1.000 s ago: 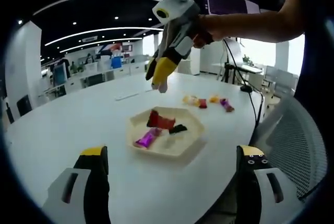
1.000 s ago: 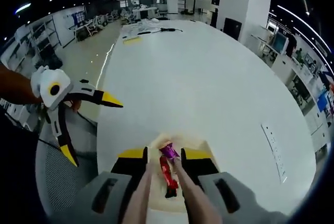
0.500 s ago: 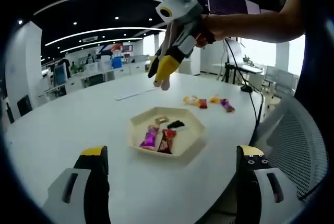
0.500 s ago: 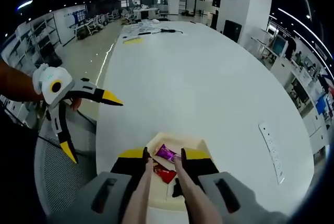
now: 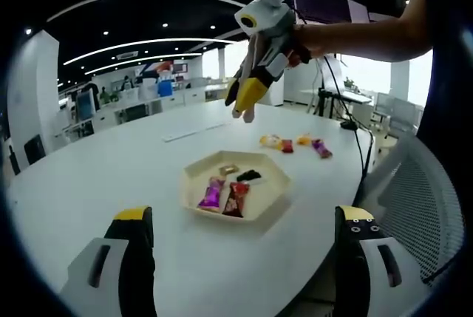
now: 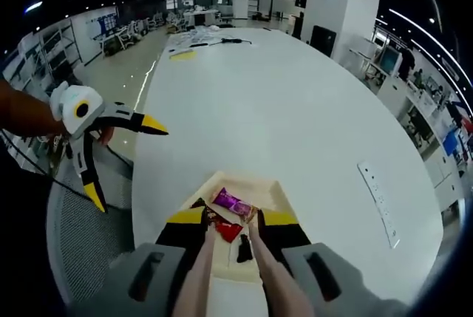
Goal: Place the target food into the container with the food tongs after gripping and lifting it, then release it inside without dropping or visibly crushing the food.
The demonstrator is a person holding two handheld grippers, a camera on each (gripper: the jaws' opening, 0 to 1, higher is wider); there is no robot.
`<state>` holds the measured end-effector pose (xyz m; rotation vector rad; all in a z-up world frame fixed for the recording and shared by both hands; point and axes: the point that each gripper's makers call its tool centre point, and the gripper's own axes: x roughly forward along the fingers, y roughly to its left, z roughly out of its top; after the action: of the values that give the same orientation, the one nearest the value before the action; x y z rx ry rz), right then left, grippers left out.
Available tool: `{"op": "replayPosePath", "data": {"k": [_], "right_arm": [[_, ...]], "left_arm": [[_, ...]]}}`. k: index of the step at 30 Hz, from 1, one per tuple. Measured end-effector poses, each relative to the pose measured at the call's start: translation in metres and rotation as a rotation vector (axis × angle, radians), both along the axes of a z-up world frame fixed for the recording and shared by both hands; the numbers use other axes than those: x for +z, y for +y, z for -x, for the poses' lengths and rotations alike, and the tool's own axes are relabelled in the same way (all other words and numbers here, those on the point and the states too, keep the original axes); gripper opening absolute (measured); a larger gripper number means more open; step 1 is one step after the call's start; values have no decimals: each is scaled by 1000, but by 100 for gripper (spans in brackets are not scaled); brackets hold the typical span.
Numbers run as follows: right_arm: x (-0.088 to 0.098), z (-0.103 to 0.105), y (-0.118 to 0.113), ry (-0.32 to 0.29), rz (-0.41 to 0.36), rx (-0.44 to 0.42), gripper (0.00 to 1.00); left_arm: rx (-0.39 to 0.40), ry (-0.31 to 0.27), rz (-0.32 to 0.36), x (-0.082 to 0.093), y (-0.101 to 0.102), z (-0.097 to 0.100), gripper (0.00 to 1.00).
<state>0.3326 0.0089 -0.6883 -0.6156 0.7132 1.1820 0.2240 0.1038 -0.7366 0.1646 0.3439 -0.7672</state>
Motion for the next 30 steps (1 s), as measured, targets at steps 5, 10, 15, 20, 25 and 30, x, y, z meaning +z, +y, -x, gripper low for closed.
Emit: {"op": "replayPosePath", "data": {"k": [5,10,15,20,25,30], "right_arm": [[-2,-1,-22,-6,4,-10,26],[-5,-3,-44,-7,6,-29,26],[-9,-2,-64,-9,9,-40,27],[-14,1,-80,-7,4,-49,27],[-18,3,-94,-4,5,-59,27],[-19,4,-107,-7,5,-75,27]], "left_arm": [[0,3,-2,-1,0,0,99],[-2,5,-5,-1,-1,0,99],[-1,8,-7,-2,-1,0,99],[-3,13,-11,-4,0,0,99],[-8,16,-15,-5,-2,2,99],[-9,17,-16,-6,-1,1,99]]}}
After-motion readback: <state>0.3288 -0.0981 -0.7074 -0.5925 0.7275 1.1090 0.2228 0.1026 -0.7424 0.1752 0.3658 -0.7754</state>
